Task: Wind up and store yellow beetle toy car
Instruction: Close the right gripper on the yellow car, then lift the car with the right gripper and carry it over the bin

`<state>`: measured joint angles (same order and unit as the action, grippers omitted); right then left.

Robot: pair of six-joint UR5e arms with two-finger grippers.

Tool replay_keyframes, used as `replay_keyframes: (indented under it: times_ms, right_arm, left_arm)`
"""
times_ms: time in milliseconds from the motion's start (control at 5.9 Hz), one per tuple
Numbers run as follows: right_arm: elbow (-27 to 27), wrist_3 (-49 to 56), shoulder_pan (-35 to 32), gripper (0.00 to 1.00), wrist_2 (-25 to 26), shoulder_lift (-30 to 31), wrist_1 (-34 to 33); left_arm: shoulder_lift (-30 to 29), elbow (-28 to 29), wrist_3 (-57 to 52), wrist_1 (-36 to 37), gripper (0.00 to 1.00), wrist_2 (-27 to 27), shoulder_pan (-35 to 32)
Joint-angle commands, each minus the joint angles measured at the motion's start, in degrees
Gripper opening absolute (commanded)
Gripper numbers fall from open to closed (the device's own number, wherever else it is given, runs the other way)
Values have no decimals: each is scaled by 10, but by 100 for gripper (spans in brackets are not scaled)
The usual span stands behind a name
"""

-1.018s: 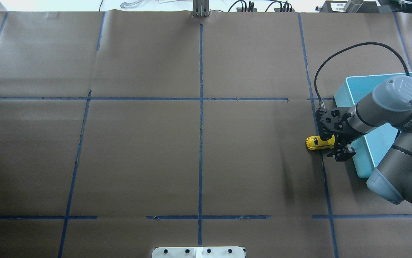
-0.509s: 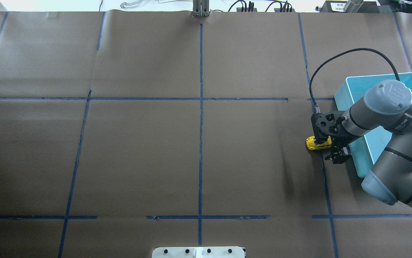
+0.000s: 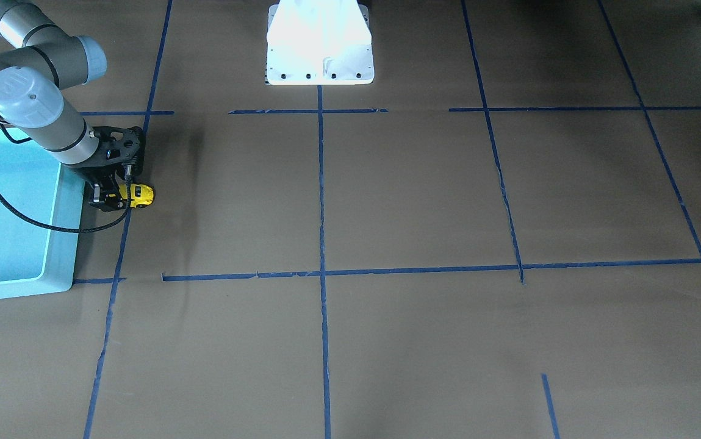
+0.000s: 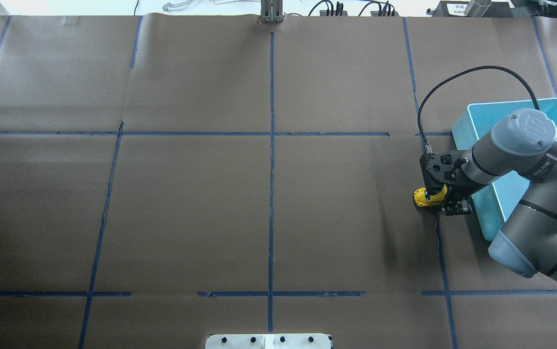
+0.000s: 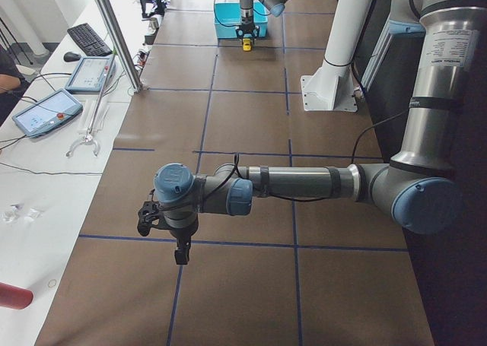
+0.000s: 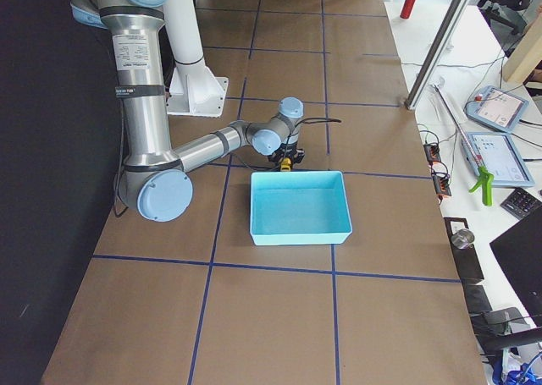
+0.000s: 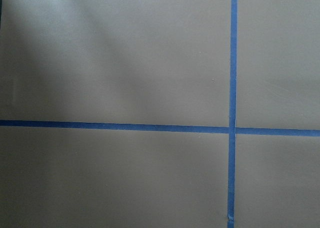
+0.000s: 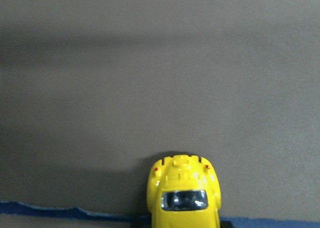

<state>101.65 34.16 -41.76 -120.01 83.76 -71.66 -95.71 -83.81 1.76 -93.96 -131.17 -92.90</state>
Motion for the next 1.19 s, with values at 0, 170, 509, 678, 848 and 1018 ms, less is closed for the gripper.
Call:
replay_keyframes:
  times_ms: [0,170,509,678,848,1018]
  right_arm:
    - [31,-7,-3,0,7,5,-7]
    - [57,-8,-10,0,2,3,-31]
    - [206,-5,-51,0,3,0,-224]
    - [217,28,-84,0,-5,8,-227]
    - [216,101,-127,1,-22,47,-226]
    - [210,182,-176,2,-40,88,-224]
  left_arm:
    - [0,-1,0,0,100,-1,0]
    - [0,-1,0,0,100,-1,0]
    - [0,-1,0,0,100,-6,0]
    - [0,-1,-1,0,100,-8,2]
    - [1,-1,-1,0,100,-9,3]
    - [1,-1,-1,-1,100,-9,3]
